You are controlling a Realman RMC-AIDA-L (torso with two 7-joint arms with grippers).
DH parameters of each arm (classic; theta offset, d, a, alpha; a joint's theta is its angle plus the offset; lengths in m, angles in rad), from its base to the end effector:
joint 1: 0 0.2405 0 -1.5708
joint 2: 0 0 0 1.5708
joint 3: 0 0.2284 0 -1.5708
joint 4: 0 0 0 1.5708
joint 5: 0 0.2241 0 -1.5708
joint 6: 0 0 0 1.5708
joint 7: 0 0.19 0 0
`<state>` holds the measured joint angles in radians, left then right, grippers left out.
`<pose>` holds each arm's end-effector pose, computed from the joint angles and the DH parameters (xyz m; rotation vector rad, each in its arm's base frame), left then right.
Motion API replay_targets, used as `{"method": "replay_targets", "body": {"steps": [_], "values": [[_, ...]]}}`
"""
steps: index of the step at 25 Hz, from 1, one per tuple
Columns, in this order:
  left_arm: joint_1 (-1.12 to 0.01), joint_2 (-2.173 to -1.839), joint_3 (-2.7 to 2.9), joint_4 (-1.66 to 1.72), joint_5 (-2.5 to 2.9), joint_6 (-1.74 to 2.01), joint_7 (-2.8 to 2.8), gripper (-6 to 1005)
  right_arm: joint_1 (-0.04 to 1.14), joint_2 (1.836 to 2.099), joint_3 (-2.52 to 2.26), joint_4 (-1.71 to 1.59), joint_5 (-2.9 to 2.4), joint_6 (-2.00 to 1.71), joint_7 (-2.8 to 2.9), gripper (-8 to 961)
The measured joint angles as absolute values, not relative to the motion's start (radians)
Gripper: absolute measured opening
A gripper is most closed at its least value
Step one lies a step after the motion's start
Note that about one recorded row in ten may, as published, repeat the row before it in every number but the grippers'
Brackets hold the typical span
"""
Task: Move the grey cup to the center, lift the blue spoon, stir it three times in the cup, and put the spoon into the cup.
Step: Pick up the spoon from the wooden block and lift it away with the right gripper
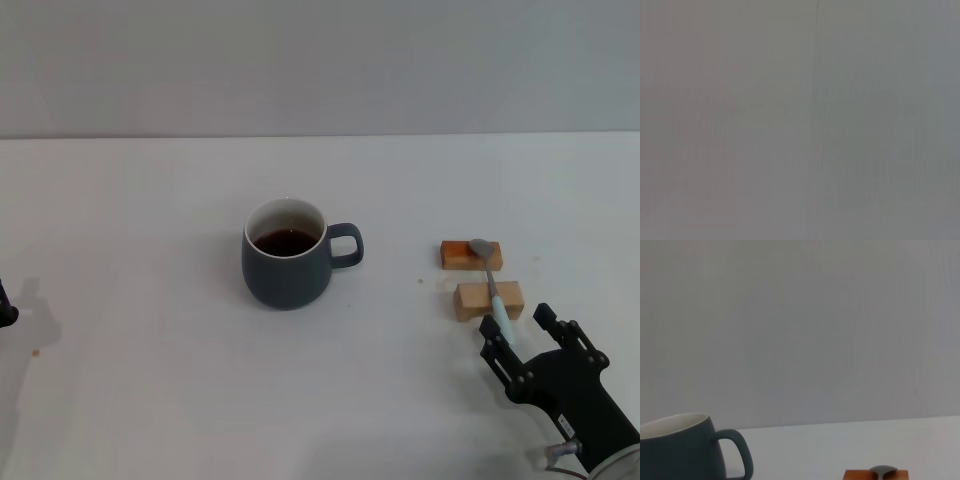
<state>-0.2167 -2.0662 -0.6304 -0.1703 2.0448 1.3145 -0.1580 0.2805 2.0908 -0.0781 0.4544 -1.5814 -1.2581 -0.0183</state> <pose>-0.3663 0.2937 0.0044 -1.4537 -0.6293 -0.6494 0.2877 0.2602 -0.1197 -1.8211 0.7442 0.7140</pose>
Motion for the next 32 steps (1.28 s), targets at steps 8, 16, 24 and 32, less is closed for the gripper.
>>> {"method": "replay_targets", "body": {"steps": [8, 16, 24, 32], "values": [[-0.216, -2.066, -0.63, -0.17, 2.045, 1.315, -0.158, -2, 0.287, 2.091, -0.078, 0.456, -1.583, -1.231, -0.018, 706], [-0.216, -2.066, -0.63, -0.17, 2.045, 1.315, -0.158, -2, 0.289, 2.091, -0.078, 0.457, -1.588, -1.23, -0.018, 702], [-0.215, -2.066, -0.63, -0.17, 2.045, 1.315, -0.158, -2, 0.288, 2.091, -0.078, 0.457, -1.584, -1.231, -0.018, 699], [-0.216, -2.066, -0.63, -0.17, 2.045, 1.315, -0.158, -2, 0.288, 2.091, -0.063, 0.457, -1.582, -1.23, -0.018, 697]]}}
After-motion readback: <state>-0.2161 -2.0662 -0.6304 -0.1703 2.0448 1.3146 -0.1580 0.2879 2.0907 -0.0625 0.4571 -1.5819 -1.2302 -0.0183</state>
